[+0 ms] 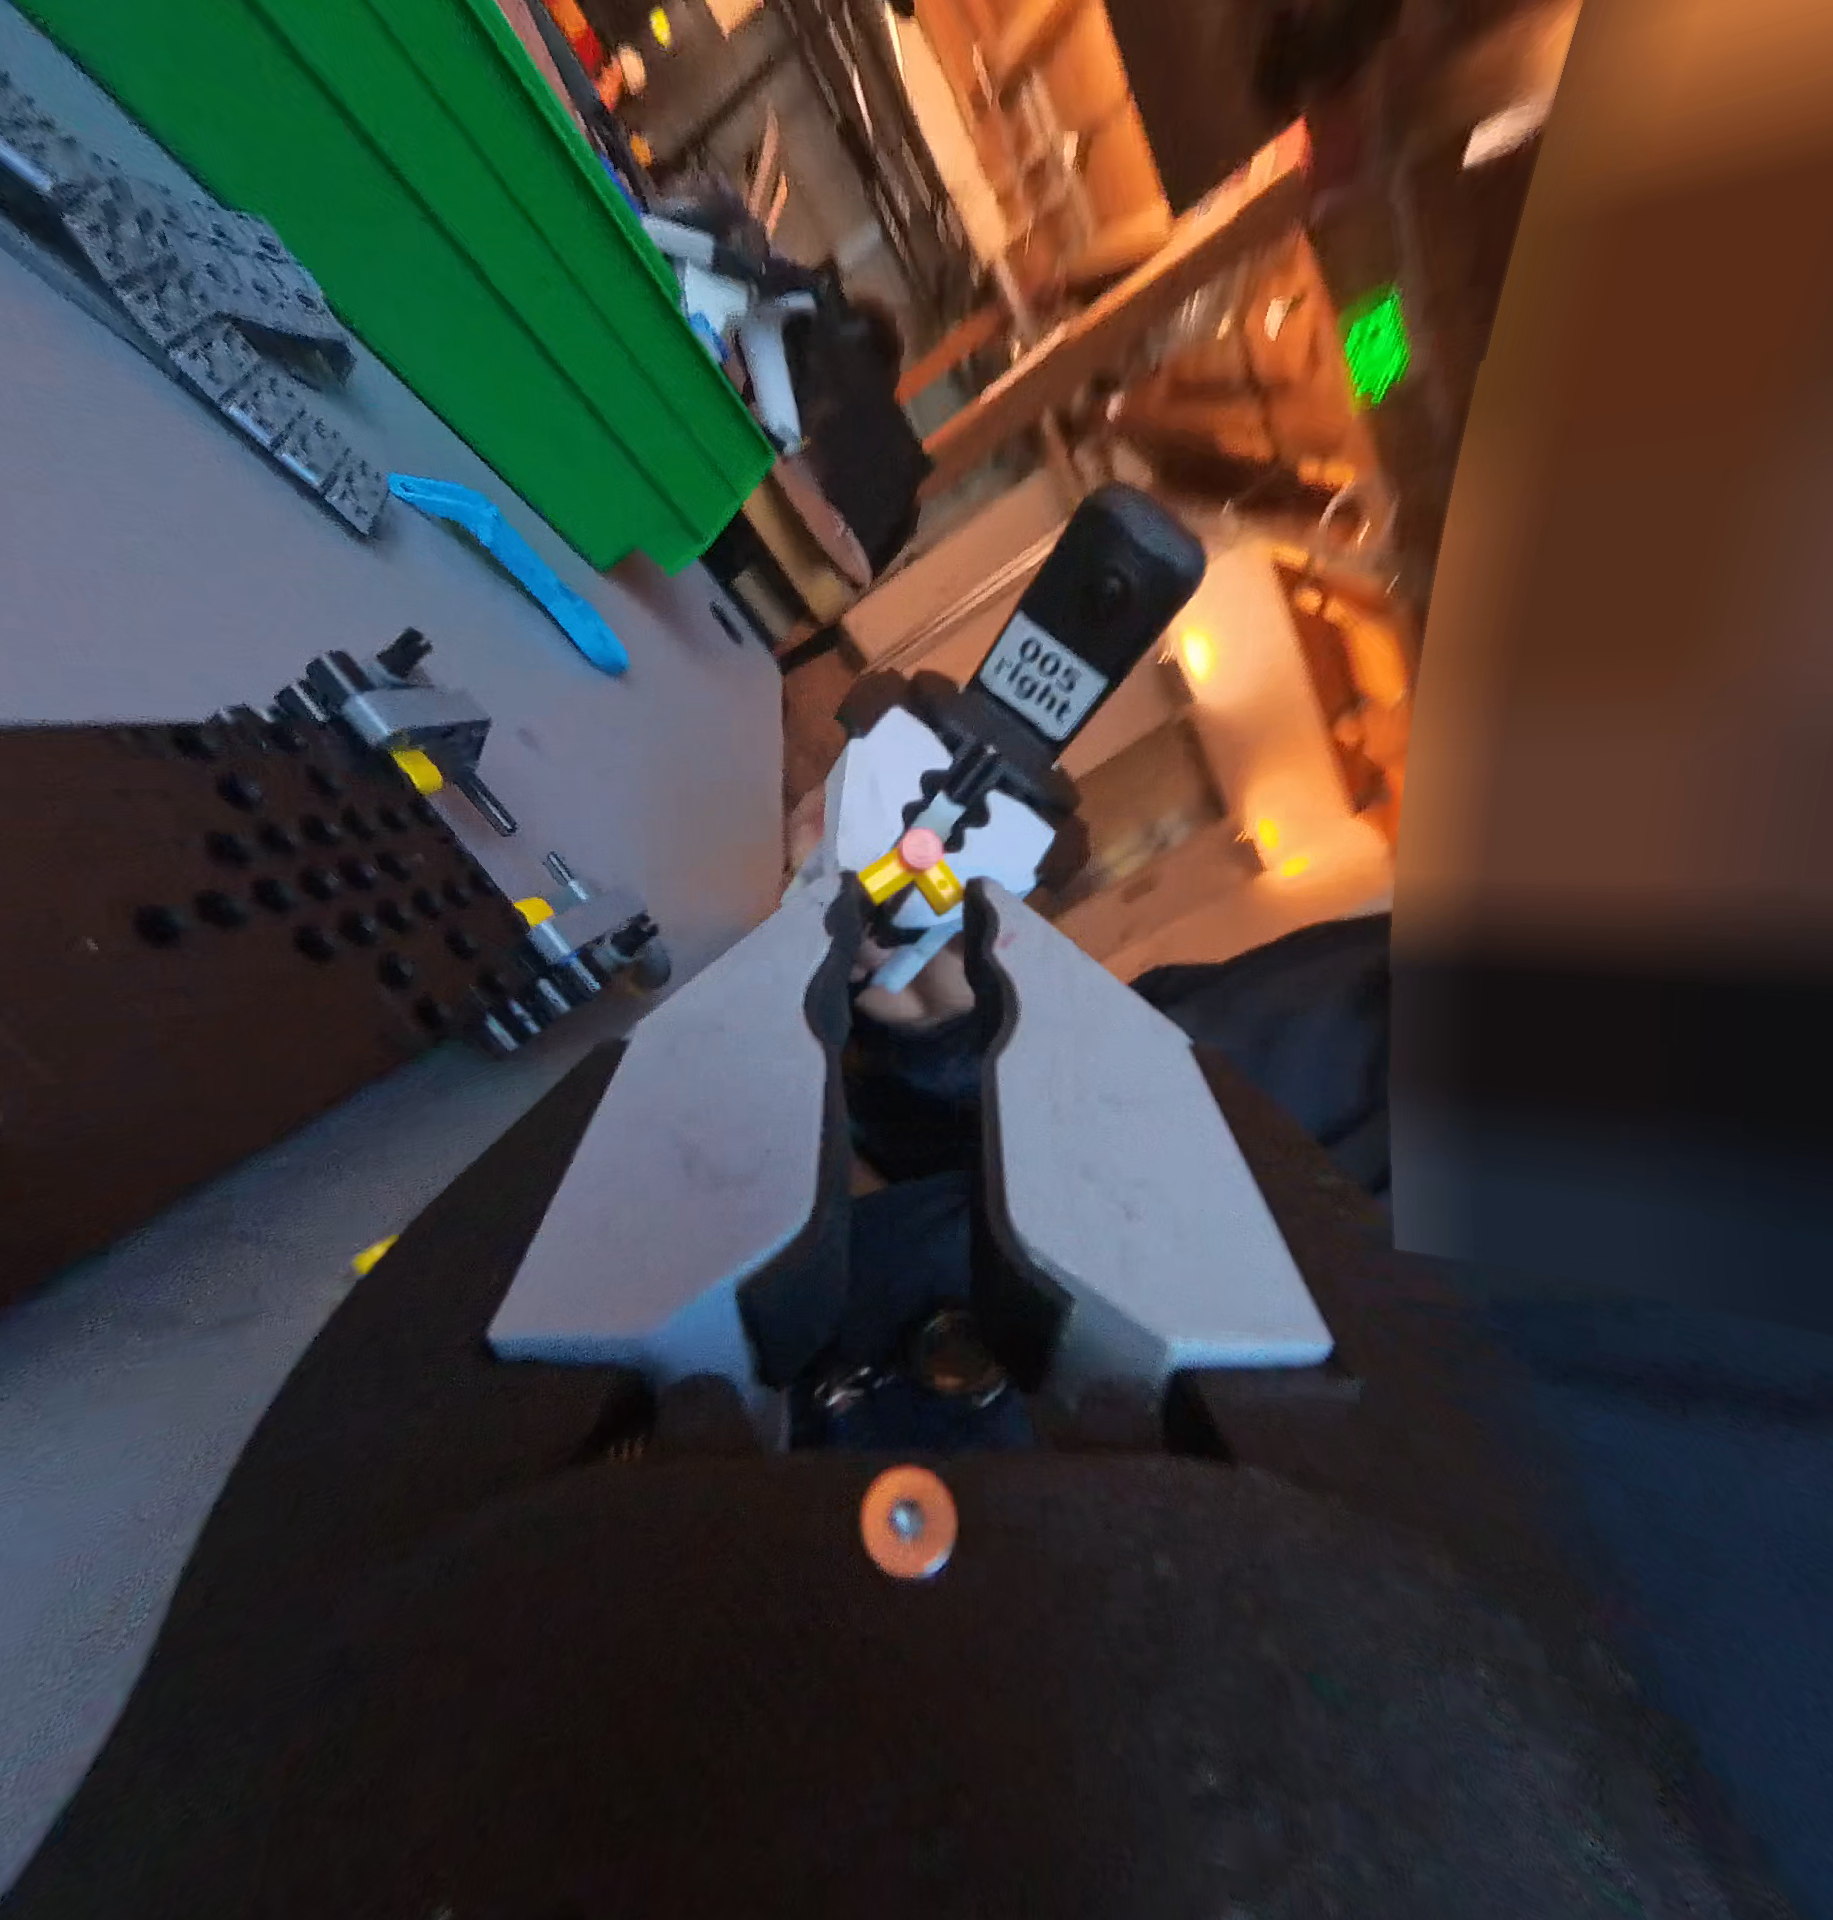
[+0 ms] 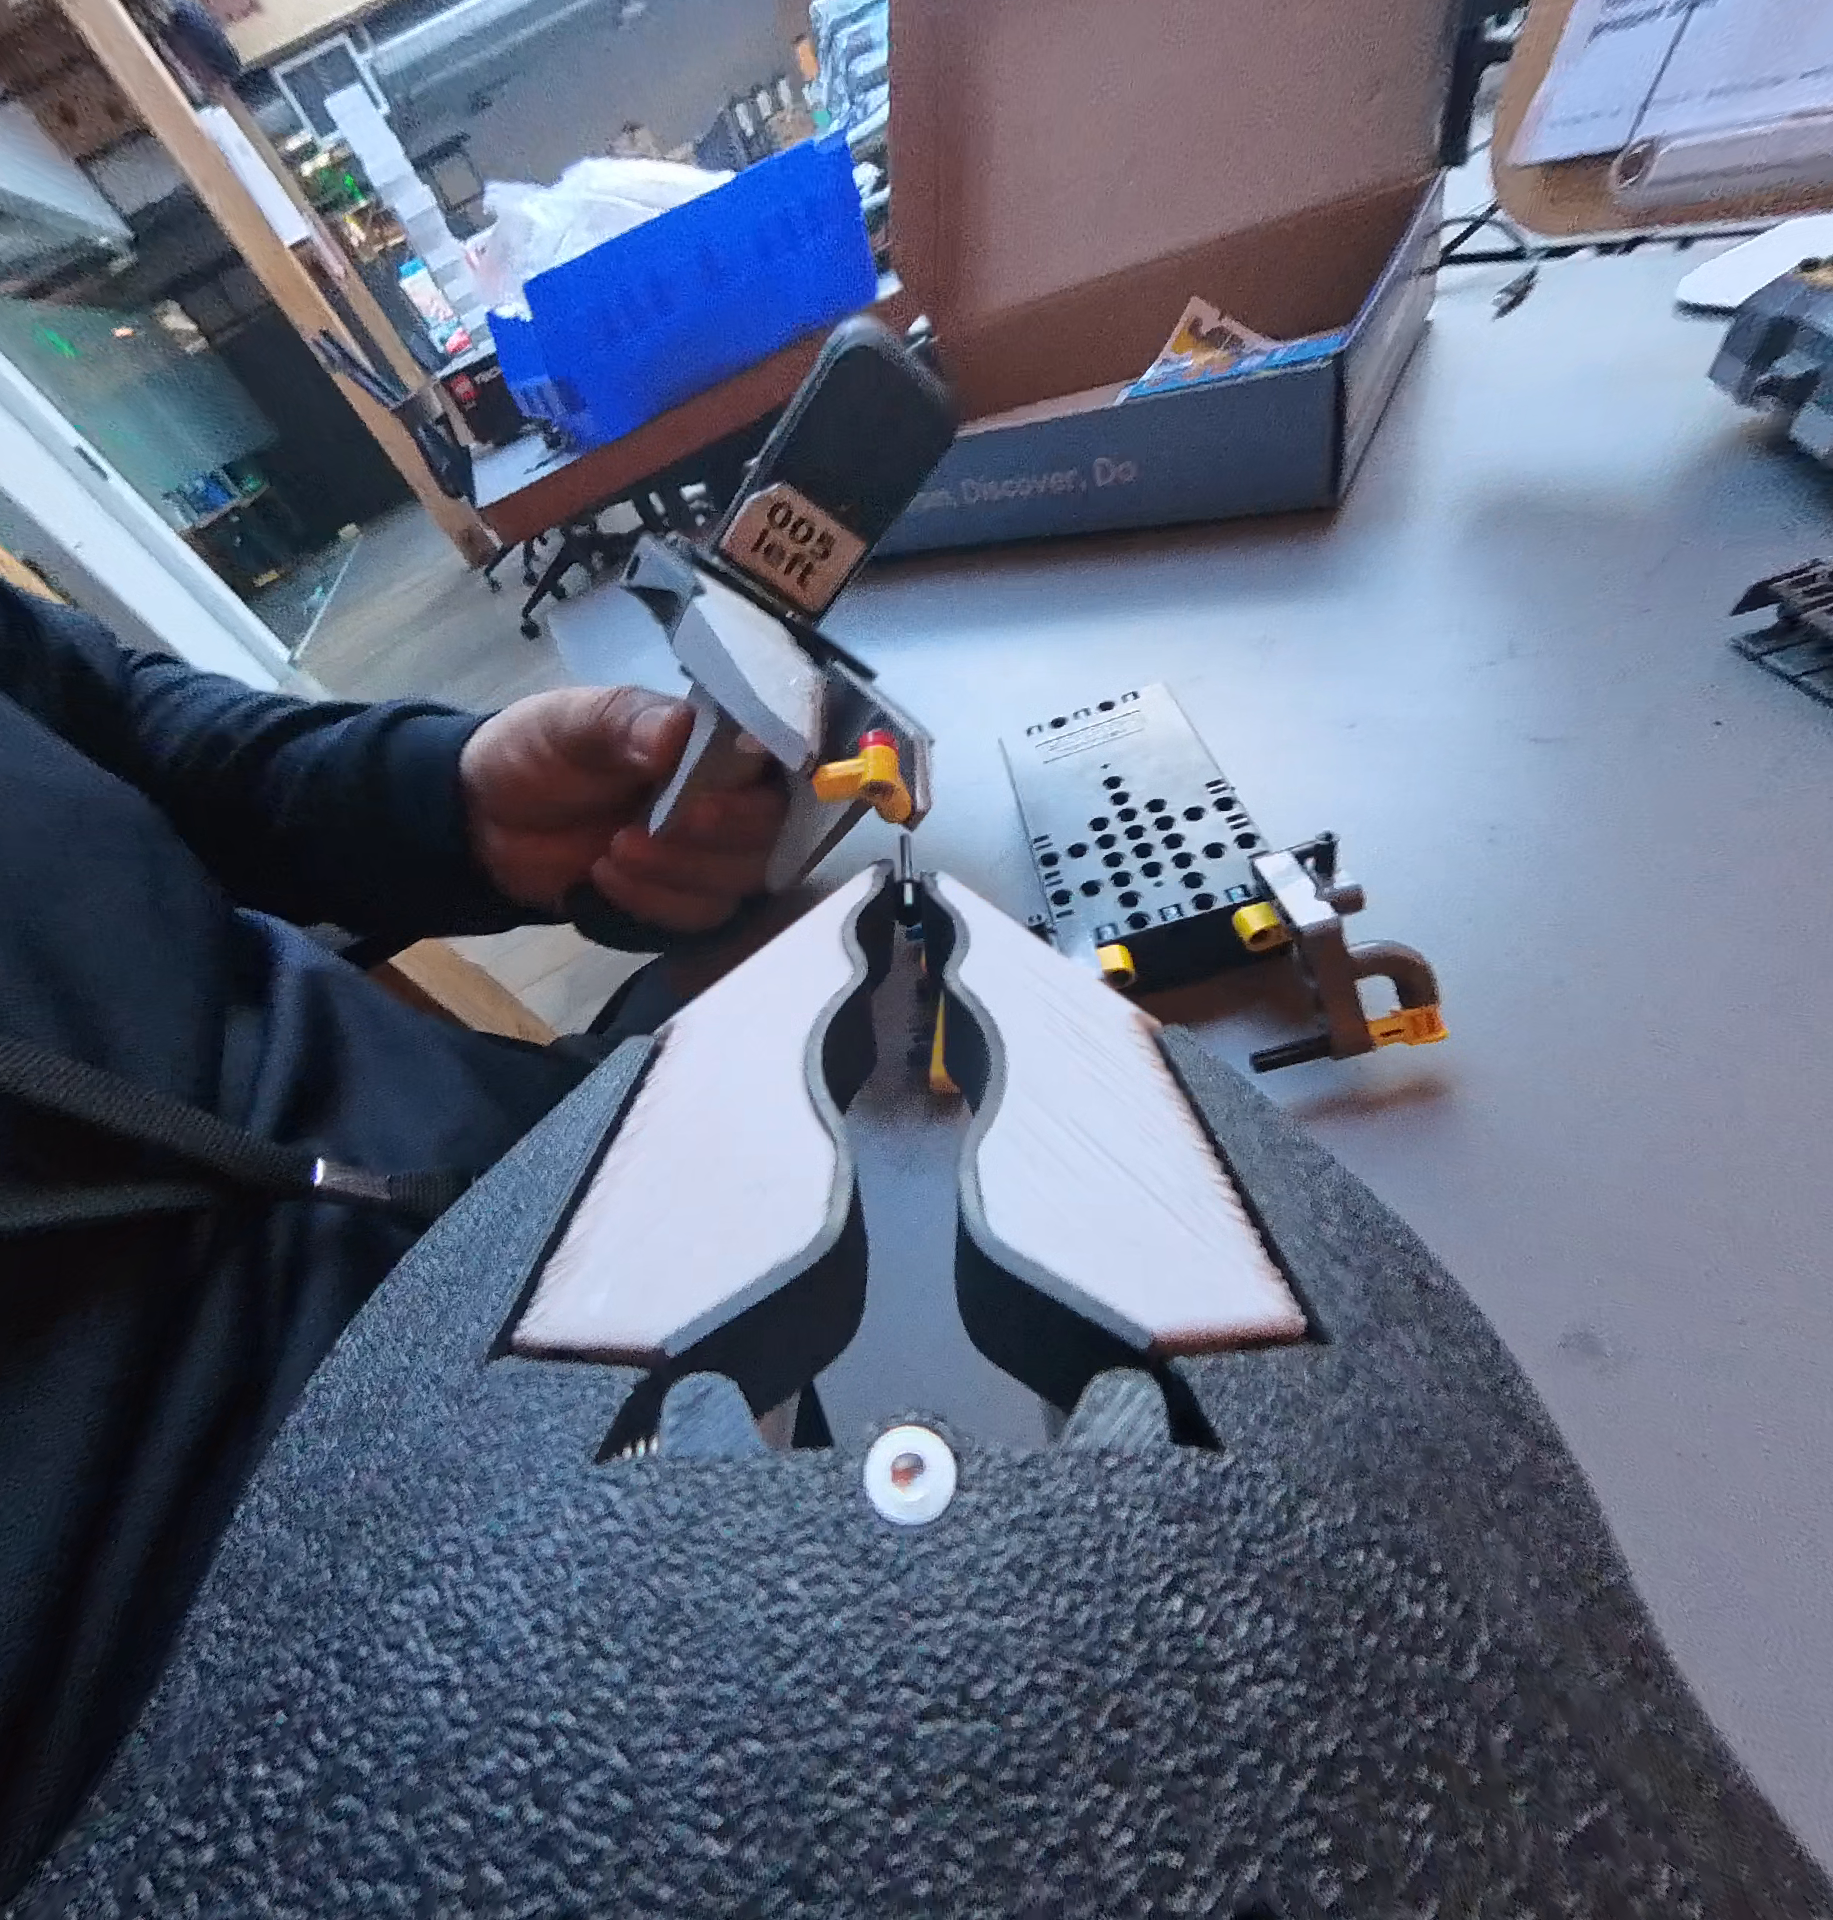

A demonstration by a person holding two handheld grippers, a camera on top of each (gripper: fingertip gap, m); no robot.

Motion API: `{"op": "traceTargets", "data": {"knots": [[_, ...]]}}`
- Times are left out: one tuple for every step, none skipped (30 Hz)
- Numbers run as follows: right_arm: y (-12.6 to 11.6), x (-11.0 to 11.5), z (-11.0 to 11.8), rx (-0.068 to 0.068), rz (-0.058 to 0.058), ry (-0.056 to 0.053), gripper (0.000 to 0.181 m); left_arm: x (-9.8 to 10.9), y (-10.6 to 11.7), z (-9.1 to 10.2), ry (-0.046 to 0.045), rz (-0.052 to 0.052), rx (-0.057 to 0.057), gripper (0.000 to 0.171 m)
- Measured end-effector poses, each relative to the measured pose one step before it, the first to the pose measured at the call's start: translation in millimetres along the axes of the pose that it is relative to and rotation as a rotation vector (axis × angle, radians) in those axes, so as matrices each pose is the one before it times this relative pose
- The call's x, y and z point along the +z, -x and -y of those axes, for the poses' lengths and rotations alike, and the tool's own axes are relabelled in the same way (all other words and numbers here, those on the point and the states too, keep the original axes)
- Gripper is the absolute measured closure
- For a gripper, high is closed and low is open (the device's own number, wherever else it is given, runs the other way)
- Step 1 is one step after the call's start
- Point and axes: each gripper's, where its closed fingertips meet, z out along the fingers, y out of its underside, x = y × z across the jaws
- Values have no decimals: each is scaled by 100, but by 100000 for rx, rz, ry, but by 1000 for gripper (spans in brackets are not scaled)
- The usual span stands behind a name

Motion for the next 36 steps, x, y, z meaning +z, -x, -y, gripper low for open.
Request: {"op": "traceTargets", "data": {"knots": [[-178,-162,248,86,-1070,-1228,179,45,-103,-62,-2159,-920,-3443,154],[-50,-143,274,470,117,-1365,179,-6,51,-66,-1419,881,-1111,154],[88,-129,344,913,1089,-1940,179,-73,108,45,-1513,1396,-209,154],[129,-38,264,1218,1280,-1436,179,-97,102,58,-1147,766,-744,154],[64,39,112,1088,828,-576,179,-68,5,65,-749,-506,-1180,154],[38,76,64,682,447,-422,179,-33,-185,159,-1127,-2034,-1638,154],[71,122,-4,363,526,21,179,-6,59,78,-723,-669,-2237,154],[13,129,-104,22,-41,730,179,62,108,-50,265,-356,-1384,154],[-70,41,-18,-400,-751,64,179,88,-36,-5,243,-576,-132,154],[-66,-28,54,-252,-502,-358,179,90,153,-74,925,1187,492,154],[-78,-8,-57,286,-72,383,179,45,96,29,252,600,556,154],[-94,-18,-61,584,85,349,179,31,83,18,310,208,-263,154],[-56,0,-30,550,249,74,179,49,127,-81,854,223,-715,154],[-49,11,-82,229,145,431,179,30,115,-38,436,392,-215,154],[-67,9,-84,-27,-82,428,179,49,109,-93,974,650,221,154],[-59,13,-90,125,-43,510,179,66,187,-157,1459,1215,427,154],[-15,57,-144,369,355,925,179,57,161,-93,942,1062,362,154],[29,97,-207,502,801,1609,178,50,190,-141,1058,1257,164,154],[53,136,-274,524,926,2047,178,73,228,-270,2106,1408,68,154],[65,114,-191,114,638,1420,178,102,181,-307,2332,1304,336,154],[40,80,-137,-342,118,1083,178,74,154,-219,1722,1452,1015,154],[-43,67,-199,-586,-423,1542,178,38,102,-161,1395,1328,1610,154],[-39,19,-233,-879,-393,1771,179,-16,118,-136,1480,1430,1571,154],[10,-16,-261,-960,40,1878,179,-76,239,-169,1879,2084,1675,155],[-14,-18,-337,-836,72,2398,179,-106,220,-215,2472,1946,2248,155],[-2,8,-470,-821,329,3270,179,-127,277,-288,3105,2610,2893,155],[80,20,-533,-1234,690,3593,179,-109,419,-413,4214,3964,4274,155],[220,69,-521,-1911,1163,3579,179,-64,651,-621,5767,6019,6026,155],[210,142,-570,-2432,433,3954,179,12,662,-763,6881,6612,7140,155],[19,223,-670,-2675,-1189,4577,179,123,385,-770,6516,5179,7756,155],[73,315,-699,-2754,-1165,4838,178,221,132,-750,5697,3560,7139,155],[188,373,-608,-2411,-649,4262,178,285,-25,-796,5442,2267,5360,154],[166,391,-479,-1670,-644,3424,178,300,-477,-629,3999,-1055,3638,155],[189,388,-361,-1087,-272,2778,178,161,-399,-316,1782,-1154,1746,155],[206,338,-239,-942,118,1917,178,0,-77,-149,403,373,752,156],[163,267,-34,-687,83,561,178,0,241,-425,2285,1520,-266,156]]}}
